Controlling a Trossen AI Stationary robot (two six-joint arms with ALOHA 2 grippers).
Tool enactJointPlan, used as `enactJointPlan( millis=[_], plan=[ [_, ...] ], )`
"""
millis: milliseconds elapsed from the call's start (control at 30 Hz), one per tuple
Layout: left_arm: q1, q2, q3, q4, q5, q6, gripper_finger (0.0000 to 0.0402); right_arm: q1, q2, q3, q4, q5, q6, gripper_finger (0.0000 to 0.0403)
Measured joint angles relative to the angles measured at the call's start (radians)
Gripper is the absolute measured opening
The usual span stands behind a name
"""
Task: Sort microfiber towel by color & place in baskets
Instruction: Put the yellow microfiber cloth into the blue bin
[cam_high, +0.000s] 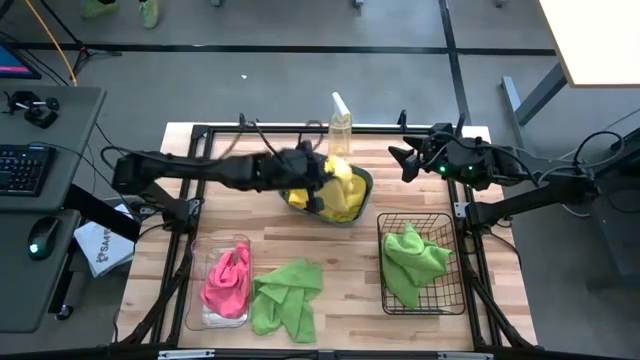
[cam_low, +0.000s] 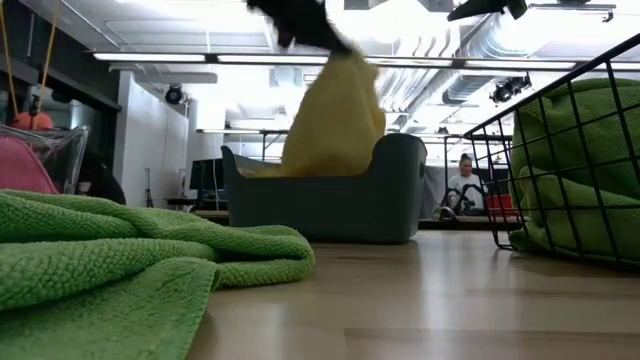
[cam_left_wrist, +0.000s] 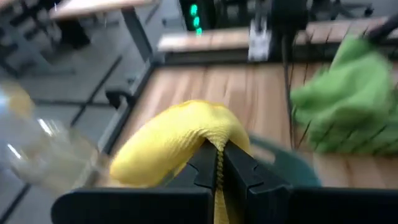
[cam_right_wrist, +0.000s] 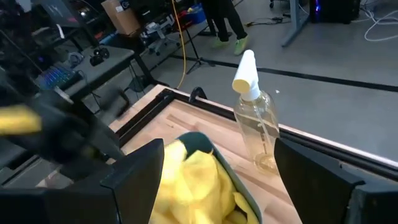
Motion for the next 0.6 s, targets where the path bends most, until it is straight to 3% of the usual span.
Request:
enactJointPlan(
  millis=[333,467,600],
  plan=[
    [0.06,0.019,-0.377,0.14,0.0,-0.379,0.0,0.0,0.001,0.0,-0.032,-0.002,0.021,0.0303],
    [0.126,0.02,-0.405,0.147,-0.003,-0.482,0.0,0.0,0.003,0.0,-0.032,0.007,0.021,0.0303],
    [0.174,0.019,-0.387,0.219,0.071,-0.466,0.0,0.0,0.003,0.0,-0.031,0.018,0.021,0.0303]
  ],
)
